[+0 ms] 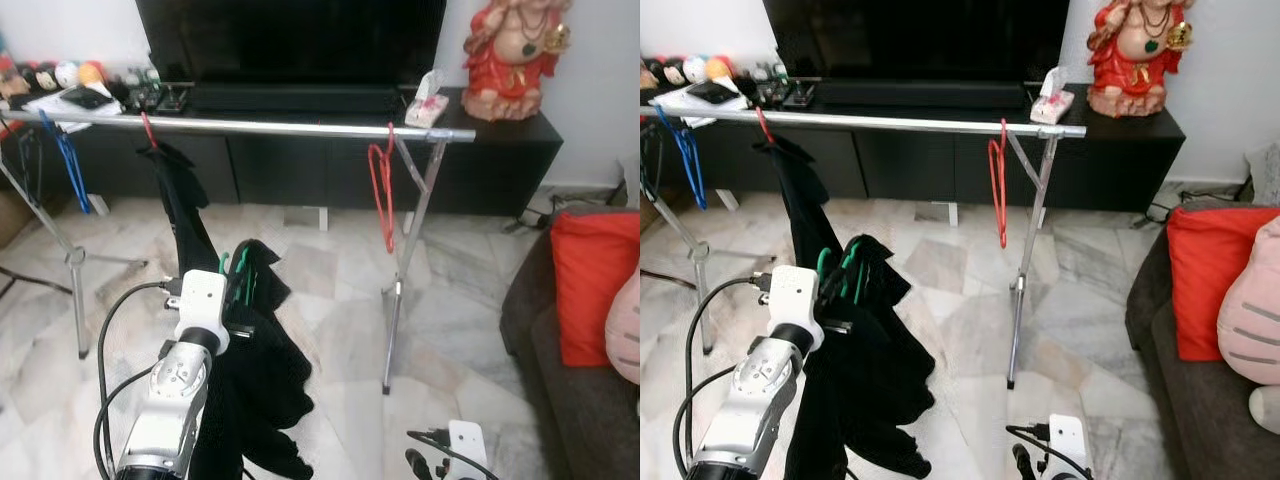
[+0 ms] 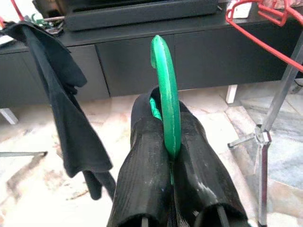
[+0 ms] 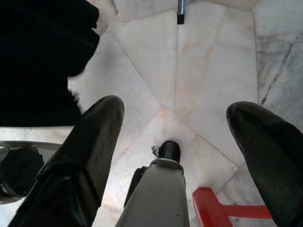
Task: Hang hanger
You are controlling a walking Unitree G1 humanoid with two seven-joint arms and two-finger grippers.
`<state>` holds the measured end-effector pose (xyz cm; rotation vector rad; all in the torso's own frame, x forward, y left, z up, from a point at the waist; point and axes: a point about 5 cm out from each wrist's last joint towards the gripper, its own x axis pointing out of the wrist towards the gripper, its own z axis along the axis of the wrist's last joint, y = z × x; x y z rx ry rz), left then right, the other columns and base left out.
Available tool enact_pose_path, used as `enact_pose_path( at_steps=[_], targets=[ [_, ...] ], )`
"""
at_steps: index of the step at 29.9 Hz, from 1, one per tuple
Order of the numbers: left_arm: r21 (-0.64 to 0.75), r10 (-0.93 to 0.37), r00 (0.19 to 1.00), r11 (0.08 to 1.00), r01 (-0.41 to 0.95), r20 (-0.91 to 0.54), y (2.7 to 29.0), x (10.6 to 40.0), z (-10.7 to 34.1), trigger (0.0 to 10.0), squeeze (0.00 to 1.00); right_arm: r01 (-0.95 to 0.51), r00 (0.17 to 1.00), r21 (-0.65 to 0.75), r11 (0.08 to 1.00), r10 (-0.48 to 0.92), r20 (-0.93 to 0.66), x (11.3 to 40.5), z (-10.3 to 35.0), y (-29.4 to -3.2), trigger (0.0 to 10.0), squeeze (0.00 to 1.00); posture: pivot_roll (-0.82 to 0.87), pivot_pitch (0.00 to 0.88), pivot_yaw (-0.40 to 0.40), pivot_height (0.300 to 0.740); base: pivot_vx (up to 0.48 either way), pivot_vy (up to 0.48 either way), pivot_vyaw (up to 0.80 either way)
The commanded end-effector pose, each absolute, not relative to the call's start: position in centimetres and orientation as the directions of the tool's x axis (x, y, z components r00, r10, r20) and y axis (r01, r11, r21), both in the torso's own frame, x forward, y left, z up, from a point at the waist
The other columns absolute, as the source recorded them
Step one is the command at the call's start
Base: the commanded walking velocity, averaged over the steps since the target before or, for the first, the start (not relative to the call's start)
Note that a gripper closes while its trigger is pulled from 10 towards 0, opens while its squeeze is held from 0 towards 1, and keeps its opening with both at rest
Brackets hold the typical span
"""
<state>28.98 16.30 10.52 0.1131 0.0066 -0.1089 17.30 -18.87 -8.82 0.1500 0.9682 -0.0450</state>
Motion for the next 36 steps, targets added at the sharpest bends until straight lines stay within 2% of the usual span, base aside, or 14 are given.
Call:
enact_pose_path(
  at_steps=[1,15,36],
  targets=[
    [0.103,-0.116,0.993,0.988,0.111,0.037,16.2,29.33,11.69,10.0,0.0,0.11,0.569,0.111,0.988,0.029,-0.822,17.32,-8.81,-18.84,10.0,0.0,-0.03,0.066,-0.004,0.74,0.0,0.0,0.0],
    [0.09,-0.13,0.99,0.988,0.125,0.046,16.05,29.47,11.98,10.0,0.0,0.112,0.569,0.112,0.987,0.029,-0.822,17.29,-8.83,-18.78,10.0,0.0,-0.02,0.054,-0.003,0.74,0.0,0.0,0.0],
    [0.08,-0.145,0.988,0.987,0.141,0.047,15.71,29.52,12.01,10.0,0.0,0.119,0.571,0.116,0.986,0.028,-0.82,17.31,-8.83,-18.67,10.0,0.0,-0.02,0.056,0.003,0.74,0.0,0.308,0.0]
  ],
)
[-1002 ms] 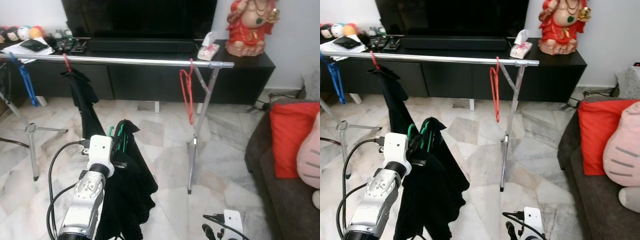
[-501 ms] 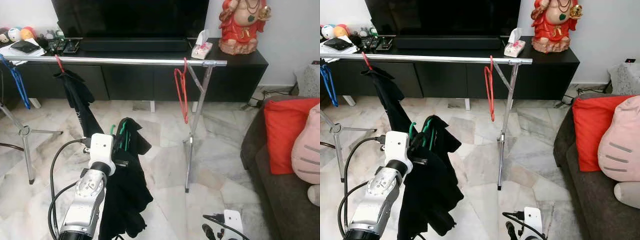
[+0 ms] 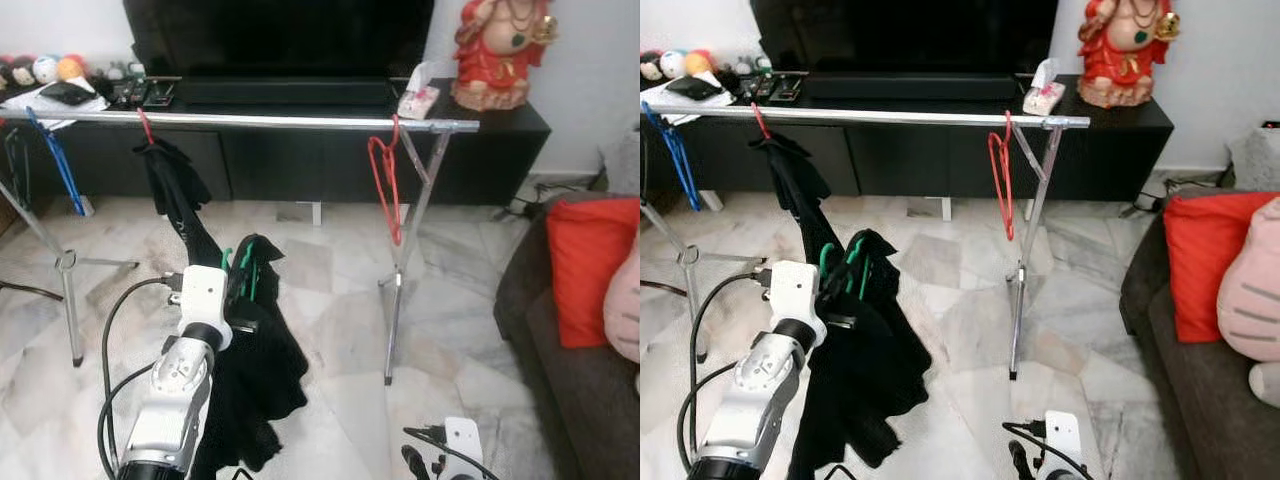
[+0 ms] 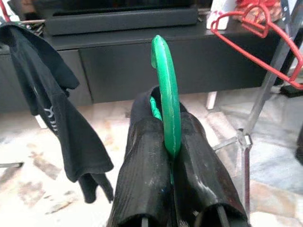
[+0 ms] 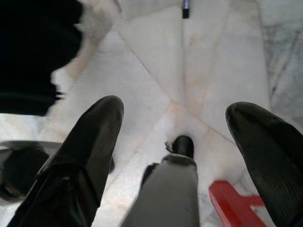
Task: Hang hanger
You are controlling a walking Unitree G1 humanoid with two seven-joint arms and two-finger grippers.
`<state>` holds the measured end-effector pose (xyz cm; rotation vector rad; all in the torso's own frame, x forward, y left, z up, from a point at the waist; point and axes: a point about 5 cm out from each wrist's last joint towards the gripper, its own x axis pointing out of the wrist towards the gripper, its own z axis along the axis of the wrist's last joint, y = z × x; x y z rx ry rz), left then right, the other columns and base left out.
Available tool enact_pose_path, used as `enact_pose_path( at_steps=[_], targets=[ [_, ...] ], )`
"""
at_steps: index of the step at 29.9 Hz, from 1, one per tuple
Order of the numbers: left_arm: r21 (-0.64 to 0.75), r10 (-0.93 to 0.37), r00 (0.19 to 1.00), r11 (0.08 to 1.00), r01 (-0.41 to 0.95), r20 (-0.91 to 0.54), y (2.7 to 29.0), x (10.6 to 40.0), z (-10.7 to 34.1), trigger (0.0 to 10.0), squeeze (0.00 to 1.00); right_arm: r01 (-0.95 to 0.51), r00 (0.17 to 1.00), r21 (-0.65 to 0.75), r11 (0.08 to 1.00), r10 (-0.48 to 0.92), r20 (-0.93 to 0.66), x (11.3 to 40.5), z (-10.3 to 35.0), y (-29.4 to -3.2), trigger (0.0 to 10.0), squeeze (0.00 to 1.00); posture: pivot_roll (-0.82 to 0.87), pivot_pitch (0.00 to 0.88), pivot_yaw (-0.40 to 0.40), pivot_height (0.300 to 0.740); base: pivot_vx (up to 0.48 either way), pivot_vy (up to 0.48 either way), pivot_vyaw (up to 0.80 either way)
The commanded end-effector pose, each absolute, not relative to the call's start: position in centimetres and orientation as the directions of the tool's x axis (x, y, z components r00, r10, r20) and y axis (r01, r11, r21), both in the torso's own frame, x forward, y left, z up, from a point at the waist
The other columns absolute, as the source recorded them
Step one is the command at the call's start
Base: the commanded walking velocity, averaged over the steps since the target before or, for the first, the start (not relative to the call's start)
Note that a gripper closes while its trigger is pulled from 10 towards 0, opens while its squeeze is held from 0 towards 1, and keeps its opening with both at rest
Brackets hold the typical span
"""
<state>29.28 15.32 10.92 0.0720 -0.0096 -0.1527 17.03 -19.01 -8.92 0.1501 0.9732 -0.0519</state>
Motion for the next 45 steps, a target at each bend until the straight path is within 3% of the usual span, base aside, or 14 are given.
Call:
enact_pose_path(
  at_steps=[1,45],
  targets=[
    [0.08,-0.144,0.988,0.987,0.14,0.046,15.72,29.52,12.01,10.0,0.0,0.119,0.571,0.116,0.986,0.028,-0.82,17.31,-8.83,-18.67,10.0,0.0,-0.02,0.056,0.003,0.74,0.0,0.334,0.0],
    [0.082,-0.145,0.988,0.987,0.141,0.051,15.76,29.66,12.37,10.0,0.0,0.123,0.575,0.117,0.985,0.025,-0.818,17.45,-8.78,-18.6,10.0,0.0,-0.02,0.061,0.008,0.74,0.0,0.325,0.0]
  ],
)
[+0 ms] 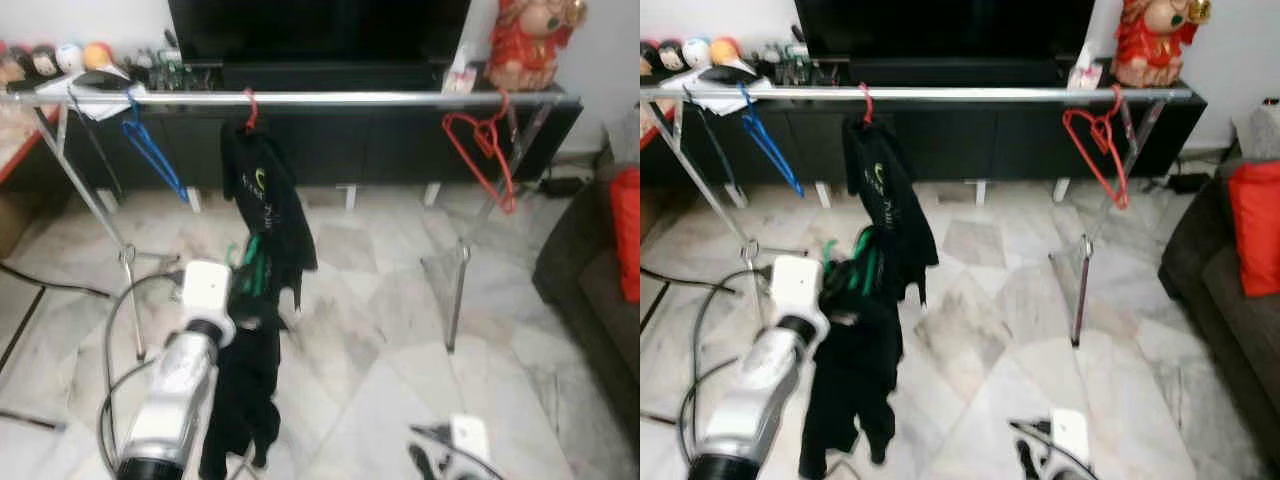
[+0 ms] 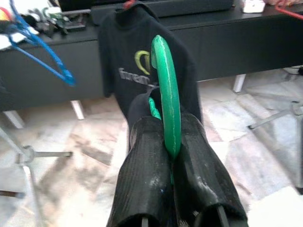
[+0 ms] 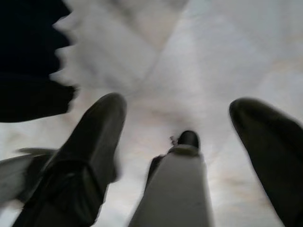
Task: Hang hanger
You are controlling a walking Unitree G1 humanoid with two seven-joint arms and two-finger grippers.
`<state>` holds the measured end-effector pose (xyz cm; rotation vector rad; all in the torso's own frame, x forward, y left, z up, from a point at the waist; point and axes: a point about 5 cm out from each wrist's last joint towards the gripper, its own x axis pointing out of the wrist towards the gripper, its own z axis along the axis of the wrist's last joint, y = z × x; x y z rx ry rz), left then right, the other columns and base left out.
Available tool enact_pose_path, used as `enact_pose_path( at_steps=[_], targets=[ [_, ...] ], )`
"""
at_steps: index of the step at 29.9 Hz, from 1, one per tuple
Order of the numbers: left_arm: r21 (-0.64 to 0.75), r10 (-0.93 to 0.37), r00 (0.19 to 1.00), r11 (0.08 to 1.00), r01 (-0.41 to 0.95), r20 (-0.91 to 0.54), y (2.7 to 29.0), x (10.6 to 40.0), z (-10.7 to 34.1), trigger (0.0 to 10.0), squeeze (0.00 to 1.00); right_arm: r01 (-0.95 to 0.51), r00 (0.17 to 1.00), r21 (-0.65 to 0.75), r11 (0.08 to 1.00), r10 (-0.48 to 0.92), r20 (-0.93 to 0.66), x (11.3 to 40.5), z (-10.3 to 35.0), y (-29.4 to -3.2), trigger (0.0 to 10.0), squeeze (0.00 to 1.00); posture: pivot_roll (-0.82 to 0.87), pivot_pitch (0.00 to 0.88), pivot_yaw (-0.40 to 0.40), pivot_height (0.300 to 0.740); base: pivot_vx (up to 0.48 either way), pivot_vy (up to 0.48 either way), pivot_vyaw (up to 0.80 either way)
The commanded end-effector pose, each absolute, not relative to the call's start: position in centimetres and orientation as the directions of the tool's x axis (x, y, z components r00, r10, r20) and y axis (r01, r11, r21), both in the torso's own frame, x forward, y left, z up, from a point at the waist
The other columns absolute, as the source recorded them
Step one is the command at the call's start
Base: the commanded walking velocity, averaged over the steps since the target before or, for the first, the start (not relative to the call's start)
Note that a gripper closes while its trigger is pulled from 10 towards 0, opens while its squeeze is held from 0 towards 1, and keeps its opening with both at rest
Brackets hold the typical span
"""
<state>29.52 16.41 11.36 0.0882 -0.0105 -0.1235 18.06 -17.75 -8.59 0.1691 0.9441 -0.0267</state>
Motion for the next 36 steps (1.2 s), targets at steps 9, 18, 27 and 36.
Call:
enact_pose_path(
  at_steps=[9,18,27,36],
  targets=[
    [0.081,-0.144,0.988,0.987,0.14,0.051,15.75,29.73,12.39,10.0,0.0,0.12,0.574,0.117,0.986,0.027,-0.818,17.42,-8.79,-18.59,10.0,0.0,-0.02,0.057,0.008,0.74,0.0,0.312,0.0],
    [0.083,-0.143,0.988,0.987,0.139,0.051,15.85,29.76,12.38,10.0,0.0,0.116,0.574,0.119,0.986,0.031,-0.818,17.41,-8.8,-18.51,10.0,0.0,-0.02,0.038,0.009,0.74,0.0,0.309,0.0],
    [0.084,-0.151,0.987,0.986,0.146,0.052,15.7,29.84,12.47,10.0,0.0,0.121,0.575,0.122,0.985,0.03,-0.817,17.43,-8.8,-18.44,10.0,0.0,-0.02,0.04,0.013,0.74,0.0,0.31,0.0],
    [0.095,-0.146,0.988,0.986,0.141,0.052,15.85,29.72,12.47,10.0,0.0,0.12,0.574,0.121,0.985,0.031,-0.819,17.42,-8.81,-18.48,10.0,0.0,-0.01,0.057,0.01,0.74,0.0,0.191,0.0]
  ],
)
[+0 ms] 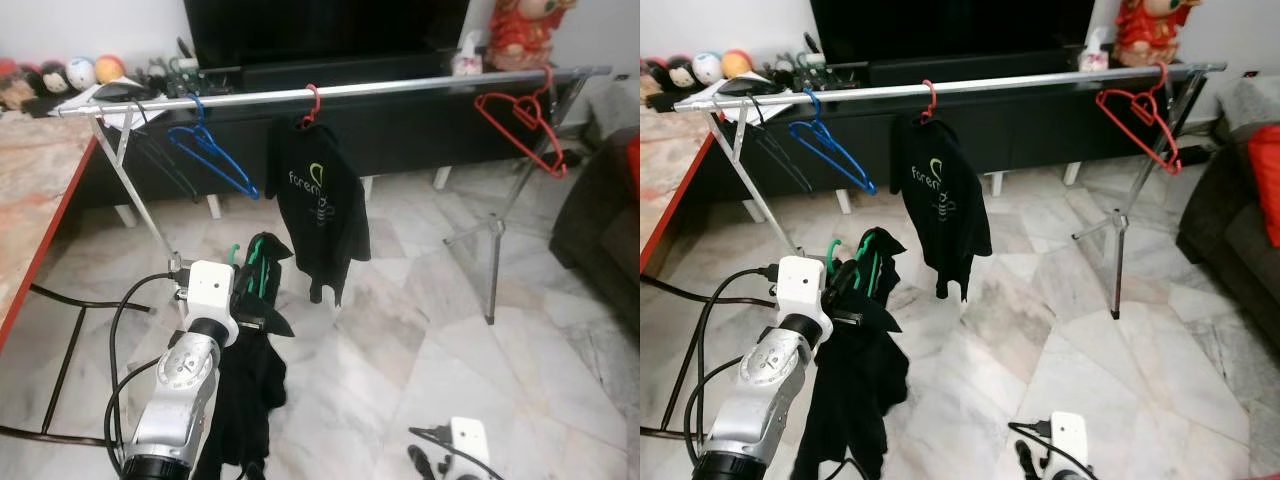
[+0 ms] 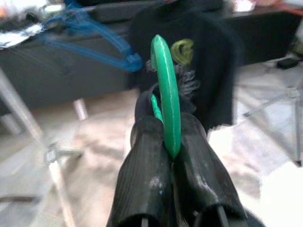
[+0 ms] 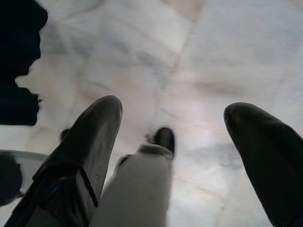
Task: Hang hanger
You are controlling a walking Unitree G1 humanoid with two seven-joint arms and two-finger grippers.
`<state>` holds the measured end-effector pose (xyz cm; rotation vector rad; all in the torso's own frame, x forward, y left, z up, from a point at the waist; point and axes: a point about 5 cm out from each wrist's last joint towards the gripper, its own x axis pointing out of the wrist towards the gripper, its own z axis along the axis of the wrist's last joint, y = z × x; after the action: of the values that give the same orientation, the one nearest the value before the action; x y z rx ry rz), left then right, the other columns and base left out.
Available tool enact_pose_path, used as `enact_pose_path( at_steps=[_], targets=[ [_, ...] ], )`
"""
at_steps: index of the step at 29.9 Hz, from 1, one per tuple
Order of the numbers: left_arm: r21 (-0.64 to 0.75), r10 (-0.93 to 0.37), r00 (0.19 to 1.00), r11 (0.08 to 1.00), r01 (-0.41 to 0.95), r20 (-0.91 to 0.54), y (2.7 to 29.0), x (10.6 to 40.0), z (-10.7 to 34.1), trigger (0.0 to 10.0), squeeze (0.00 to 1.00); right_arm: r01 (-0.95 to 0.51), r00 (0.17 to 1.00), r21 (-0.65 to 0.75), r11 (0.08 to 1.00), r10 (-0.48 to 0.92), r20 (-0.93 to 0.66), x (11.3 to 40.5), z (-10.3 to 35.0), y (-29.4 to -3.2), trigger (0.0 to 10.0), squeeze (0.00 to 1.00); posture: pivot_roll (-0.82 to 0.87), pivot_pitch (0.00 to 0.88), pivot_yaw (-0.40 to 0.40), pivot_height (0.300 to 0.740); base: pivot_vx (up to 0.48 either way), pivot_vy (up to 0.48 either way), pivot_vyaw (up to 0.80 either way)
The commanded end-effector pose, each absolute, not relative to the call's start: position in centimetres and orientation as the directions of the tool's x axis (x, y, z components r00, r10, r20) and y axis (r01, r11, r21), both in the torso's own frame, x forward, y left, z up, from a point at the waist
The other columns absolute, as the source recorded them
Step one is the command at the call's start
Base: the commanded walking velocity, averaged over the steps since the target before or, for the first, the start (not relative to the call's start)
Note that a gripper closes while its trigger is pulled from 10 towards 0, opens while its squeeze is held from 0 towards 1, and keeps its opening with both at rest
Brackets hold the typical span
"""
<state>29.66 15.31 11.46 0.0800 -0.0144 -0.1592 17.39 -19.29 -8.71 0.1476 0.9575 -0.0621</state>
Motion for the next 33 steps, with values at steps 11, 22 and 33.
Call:
enact_pose_path(
  at_steps=[11,22,33],
  targets=[
    [0.096,-0.154,0.987,0.984,0.15,0.043,15.67,29.64,12.34,10.0,0.0,0.119,0.574,0.119,0.986,0.029,-0.818,17.45,-8.78,-18.58,10.0,0.0,-0.01,0.069,0.006,0.74,0.0,0.0,0.0],
    [0.095,-0.157,0.987,0.984,0.152,0.047,15.6,29.63,12.44,10.0,0.0,0.118,0.575,0.118,0.986,0.029,-0.818,17.5,-8.76,-18.56,10.0,0.0,-0.01,0.07,0.006,0.74,-0.109,0.0,0.0],
    [0.095,-0.158,0.986,0.984,0.153,0.048,15.6,29.64,12.46,10.0,0.0,0.12,0.576,0.118,0.986,0.028,-0.817,17.5,-8.76,-18.54,10.0,0.0,-0.01,0.071,0.007,0.74,-0.243,0.0,0.0]
  ],
)
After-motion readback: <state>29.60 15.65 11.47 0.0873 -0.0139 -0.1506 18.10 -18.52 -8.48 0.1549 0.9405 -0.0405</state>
